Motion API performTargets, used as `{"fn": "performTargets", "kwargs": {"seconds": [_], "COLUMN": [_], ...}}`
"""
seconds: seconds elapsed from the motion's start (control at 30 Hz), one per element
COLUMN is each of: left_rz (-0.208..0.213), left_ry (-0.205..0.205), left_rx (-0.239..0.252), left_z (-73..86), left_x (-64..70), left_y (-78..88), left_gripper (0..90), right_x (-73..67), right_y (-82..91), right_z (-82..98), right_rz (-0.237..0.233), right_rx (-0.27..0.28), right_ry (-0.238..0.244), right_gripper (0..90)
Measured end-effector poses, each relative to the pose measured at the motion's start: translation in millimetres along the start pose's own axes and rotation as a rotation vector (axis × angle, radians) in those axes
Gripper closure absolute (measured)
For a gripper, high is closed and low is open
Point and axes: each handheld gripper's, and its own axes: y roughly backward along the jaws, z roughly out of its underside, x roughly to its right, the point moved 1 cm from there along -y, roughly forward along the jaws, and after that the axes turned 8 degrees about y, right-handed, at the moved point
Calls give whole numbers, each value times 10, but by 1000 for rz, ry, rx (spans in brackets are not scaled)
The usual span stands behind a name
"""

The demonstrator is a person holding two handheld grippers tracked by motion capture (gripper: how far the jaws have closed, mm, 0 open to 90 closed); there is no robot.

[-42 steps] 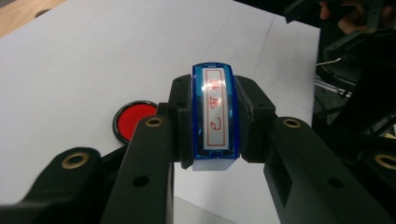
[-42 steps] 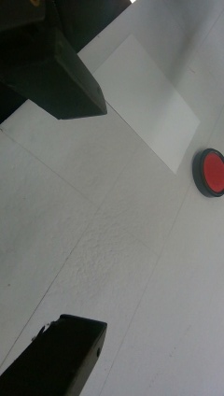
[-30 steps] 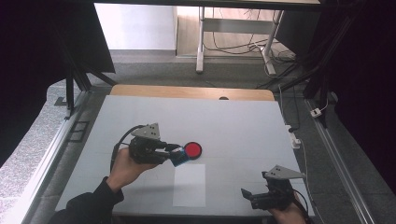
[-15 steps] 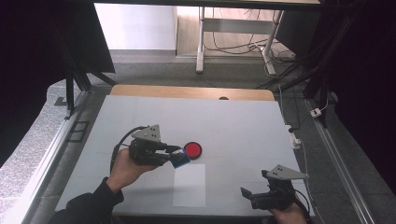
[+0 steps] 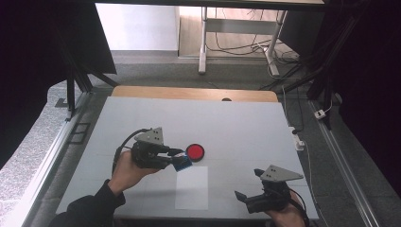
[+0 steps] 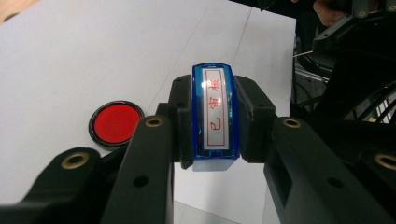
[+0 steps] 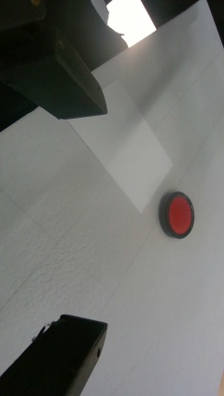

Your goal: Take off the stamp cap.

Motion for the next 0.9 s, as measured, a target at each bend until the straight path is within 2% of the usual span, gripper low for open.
{"fn": "performTargets", "kwargs": {"seconds": [0.23,0.43,0.5,0.67,0.9], "left_rz": [25,24,29,55,68], "left_ry": [18,1,-9,-17,-24], "left_rx": [0,-3,1,7,8], "left_z": [6,3,3,3,7], "left_x": [-14,-2,1,1,1], "left_y": [-12,-17,-14,-15,-28], "left_gripper": [702,702,702,702,702], "right_x": [-62,-101,-119,-180,-227], "right_y": [-117,-218,-258,-374,-499], "right_z": [-117,-233,-268,-343,-431], "right_rz": [-70,-125,-140,-182,-226], "right_rx": [25,47,44,60,47], "right_ry": [28,36,47,32,52], "right_gripper": [0,0,0,0,0]}}
